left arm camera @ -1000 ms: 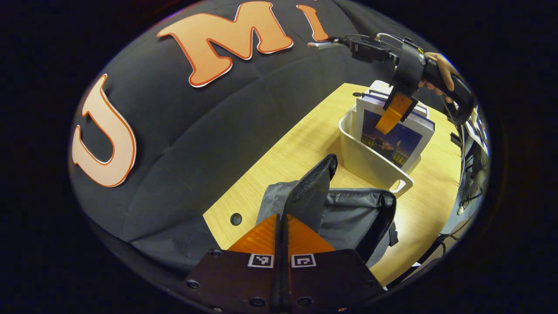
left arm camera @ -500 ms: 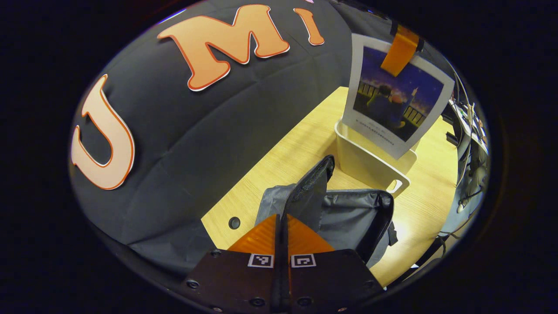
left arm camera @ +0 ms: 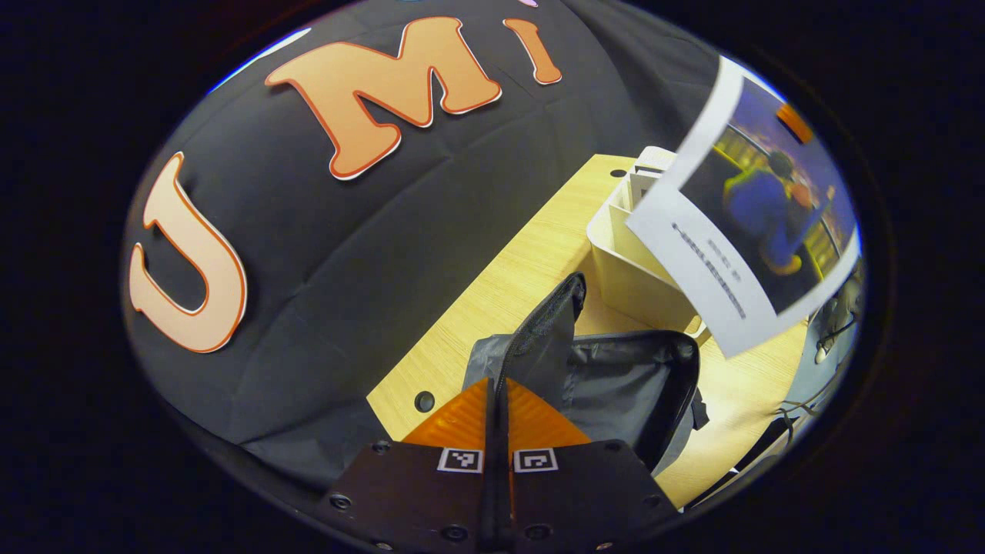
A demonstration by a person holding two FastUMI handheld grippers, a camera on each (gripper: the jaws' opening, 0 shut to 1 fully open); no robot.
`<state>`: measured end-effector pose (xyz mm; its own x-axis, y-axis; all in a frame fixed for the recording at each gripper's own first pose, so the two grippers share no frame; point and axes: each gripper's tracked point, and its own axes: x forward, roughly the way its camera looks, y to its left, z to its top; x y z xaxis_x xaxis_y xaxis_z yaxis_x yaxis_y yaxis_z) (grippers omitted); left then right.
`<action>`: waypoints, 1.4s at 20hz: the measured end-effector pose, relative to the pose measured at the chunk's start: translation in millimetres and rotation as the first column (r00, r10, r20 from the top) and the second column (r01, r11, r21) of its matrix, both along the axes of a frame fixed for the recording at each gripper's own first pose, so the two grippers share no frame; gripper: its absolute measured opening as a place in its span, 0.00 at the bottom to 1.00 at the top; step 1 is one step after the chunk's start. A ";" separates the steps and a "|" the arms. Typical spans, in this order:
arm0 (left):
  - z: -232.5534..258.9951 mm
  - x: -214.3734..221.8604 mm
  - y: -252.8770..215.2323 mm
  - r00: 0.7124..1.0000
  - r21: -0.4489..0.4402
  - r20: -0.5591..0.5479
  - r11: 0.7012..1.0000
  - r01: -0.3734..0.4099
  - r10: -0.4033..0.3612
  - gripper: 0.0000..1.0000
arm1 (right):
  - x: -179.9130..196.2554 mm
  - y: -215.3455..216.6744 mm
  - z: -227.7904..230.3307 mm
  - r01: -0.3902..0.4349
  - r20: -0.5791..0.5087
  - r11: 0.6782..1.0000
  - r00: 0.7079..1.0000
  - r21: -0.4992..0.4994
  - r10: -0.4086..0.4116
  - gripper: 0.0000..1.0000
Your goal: Open the schoolbag, grab two books from the bookshelf and put them into the schoolbag.
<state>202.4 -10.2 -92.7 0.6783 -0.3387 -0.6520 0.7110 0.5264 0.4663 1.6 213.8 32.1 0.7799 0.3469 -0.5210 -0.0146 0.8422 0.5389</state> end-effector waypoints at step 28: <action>1.8 -27.0 -20.9 0.998 -0.007 -0.010 0.998 0.070 -0.070 0.00 | 127.4 139.3 -223.3 0.328 -0.209 0.760 0.945 0.561 -0.253 0.36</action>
<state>175.3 -31.1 -91.0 0.6466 -0.3891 -0.6562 0.7505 0.4785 0.4558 129.0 353.0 -191.2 0.8414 0.3782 -0.3860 0.2715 0.3218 0.9071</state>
